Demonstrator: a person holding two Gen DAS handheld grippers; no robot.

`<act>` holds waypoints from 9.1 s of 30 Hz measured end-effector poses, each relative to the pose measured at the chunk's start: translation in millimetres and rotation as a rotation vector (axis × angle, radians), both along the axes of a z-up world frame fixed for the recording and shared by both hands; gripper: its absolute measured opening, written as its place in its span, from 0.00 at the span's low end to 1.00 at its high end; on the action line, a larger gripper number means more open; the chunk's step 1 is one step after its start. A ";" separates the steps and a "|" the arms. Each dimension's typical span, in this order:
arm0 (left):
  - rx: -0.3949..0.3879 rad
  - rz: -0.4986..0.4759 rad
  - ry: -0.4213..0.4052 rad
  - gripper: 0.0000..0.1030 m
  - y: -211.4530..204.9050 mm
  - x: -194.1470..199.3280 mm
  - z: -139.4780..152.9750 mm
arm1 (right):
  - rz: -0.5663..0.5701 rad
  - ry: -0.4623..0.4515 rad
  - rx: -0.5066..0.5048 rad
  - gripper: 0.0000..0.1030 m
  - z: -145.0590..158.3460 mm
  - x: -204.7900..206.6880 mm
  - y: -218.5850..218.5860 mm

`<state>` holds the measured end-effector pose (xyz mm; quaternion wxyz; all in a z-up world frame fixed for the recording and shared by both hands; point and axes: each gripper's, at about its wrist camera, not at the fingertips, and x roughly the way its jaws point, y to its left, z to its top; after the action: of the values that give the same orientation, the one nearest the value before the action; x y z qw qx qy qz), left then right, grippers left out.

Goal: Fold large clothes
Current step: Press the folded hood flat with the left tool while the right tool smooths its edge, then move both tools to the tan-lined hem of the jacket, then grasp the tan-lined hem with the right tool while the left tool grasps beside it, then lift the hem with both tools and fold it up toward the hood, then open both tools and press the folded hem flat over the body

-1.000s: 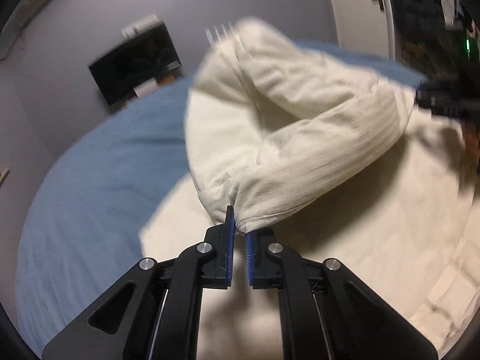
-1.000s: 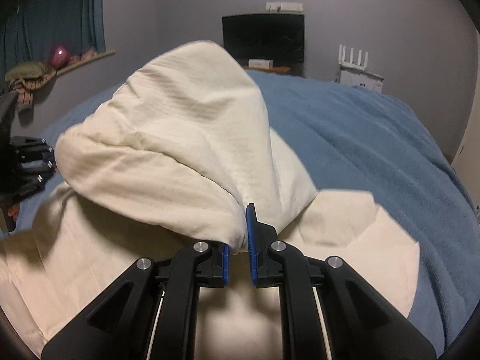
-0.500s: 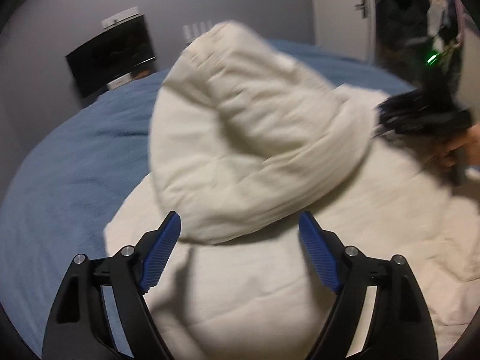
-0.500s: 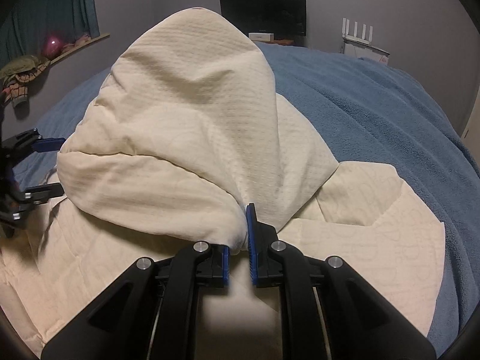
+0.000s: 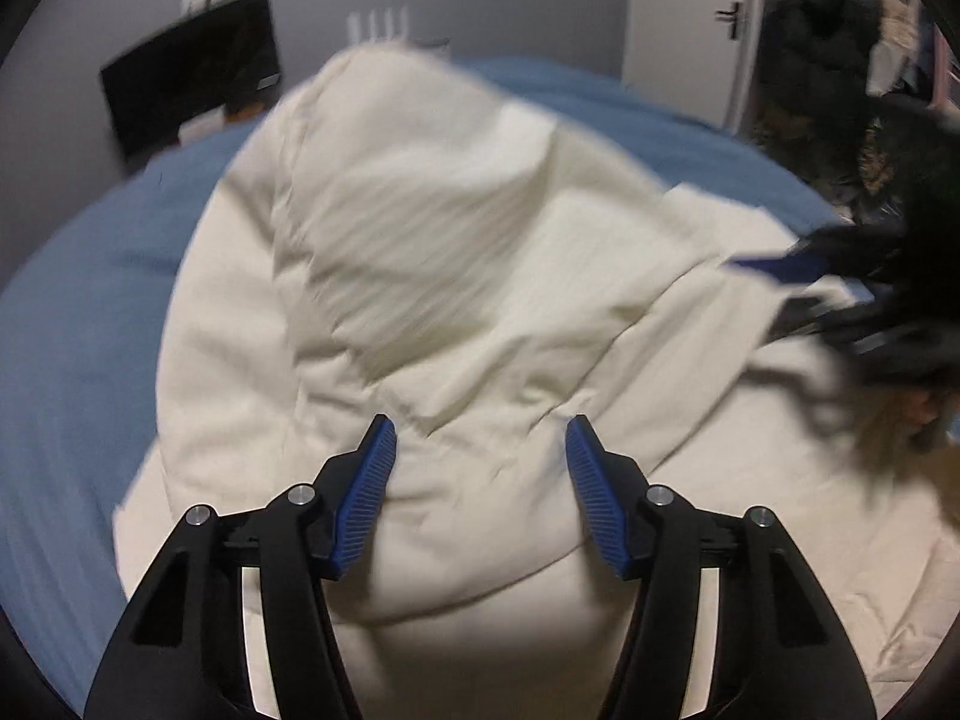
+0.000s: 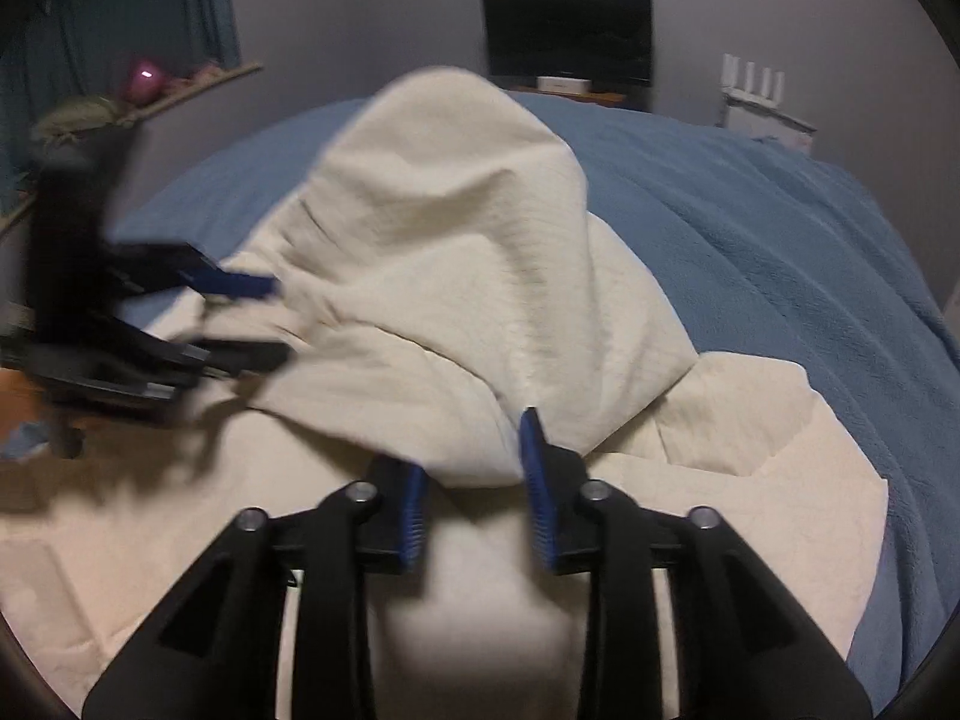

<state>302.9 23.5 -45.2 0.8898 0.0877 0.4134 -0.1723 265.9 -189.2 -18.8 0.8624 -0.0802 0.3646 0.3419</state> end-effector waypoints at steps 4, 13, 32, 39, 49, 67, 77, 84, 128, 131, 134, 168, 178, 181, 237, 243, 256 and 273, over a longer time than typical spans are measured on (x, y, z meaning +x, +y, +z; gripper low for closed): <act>-0.005 0.041 0.013 0.57 21.7 5.7 -13.6 | 0.062 0.005 0.044 0.54 13.2 0.9 -7.0; -0.149 0.064 0.129 0.57 62.4 25.4 -30.4 | -0.041 -0.042 -0.142 0.57 1.5 46.5 37.3; -0.123 0.065 0.007 0.59 71.0 10.5 -36.5 | -0.135 0.020 -0.171 0.57 -60.2 64.4 38.8; -0.162 0.252 -0.031 0.72 112.1 15.8 -16.6 | -0.142 0.010 -0.167 0.57 -62.2 61.2 39.1; -0.095 0.269 0.060 0.70 118.3 26.4 -42.8 | -0.152 -0.011 -0.185 0.57 -62.7 59.7 44.0; -0.063 0.266 0.031 0.72 110.3 22.0 -44.1 | -0.182 0.103 -0.137 0.62 -52.1 -14.4 45.9; 0.047 0.324 -0.018 0.94 95.7 -1.9 -22.9 | -0.283 0.057 -0.061 0.63 26.2 -75.8 14.2; 0.066 0.316 -0.031 0.94 85.2 -51.0 27.9 | -0.341 0.057 -0.015 0.78 71.4 -165.2 -35.0; -0.162 0.288 0.345 0.55 111.0 -375.6 97.2 | -0.397 0.405 -0.109 0.62 34.4 -388.2 -142.0; -0.163 0.292 0.360 0.59 110.2 -376.7 89.2 | -0.382 0.426 -0.096 0.62 30.2 -390.2 -138.3; -0.172 0.284 0.358 0.65 107.0 -373.9 85.6 | -0.356 0.427 -0.115 0.62 20.6 -388.1 -124.6; -0.249 0.399 -0.018 0.17 154.5 -182.2 152.8 | -0.529 -0.053 0.148 0.12 155.2 -175.2 -121.6; -0.218 0.511 -0.076 0.17 157.9 -104.0 120.0 | -0.638 -0.100 0.198 0.12 110.7 -87.5 -119.7; -0.189 0.515 -0.063 0.18 157.3 -85.0 104.6 | -0.646 -0.096 0.162 0.12 92.1 -69.1 -115.0; -0.009 0.264 0.050 0.95 19.2 -78.2 19.5 | -0.456 0.131 -0.140 0.94 -6.9 -82.2 -27.8; -0.036 0.338 0.092 0.95 44.4 -22.3 24.6 | -0.491 0.128 -0.153 0.94 -3.2 -37.3 -16.7; -0.027 0.405 0.218 0.95 70.8 31.5 -0.9 | -0.518 0.193 -0.197 0.94 -28.0 34.2 -2.7; 0.025 0.411 0.151 0.95 48.5 18.8 -23.5 | -0.532 0.157 -0.184 0.94 -55.2 34.0 3.0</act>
<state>321.7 72.0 -68.8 0.8716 -0.0003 0.4901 0.0117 299.9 -186.2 -73.9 0.8800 -0.0330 0.4680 0.0746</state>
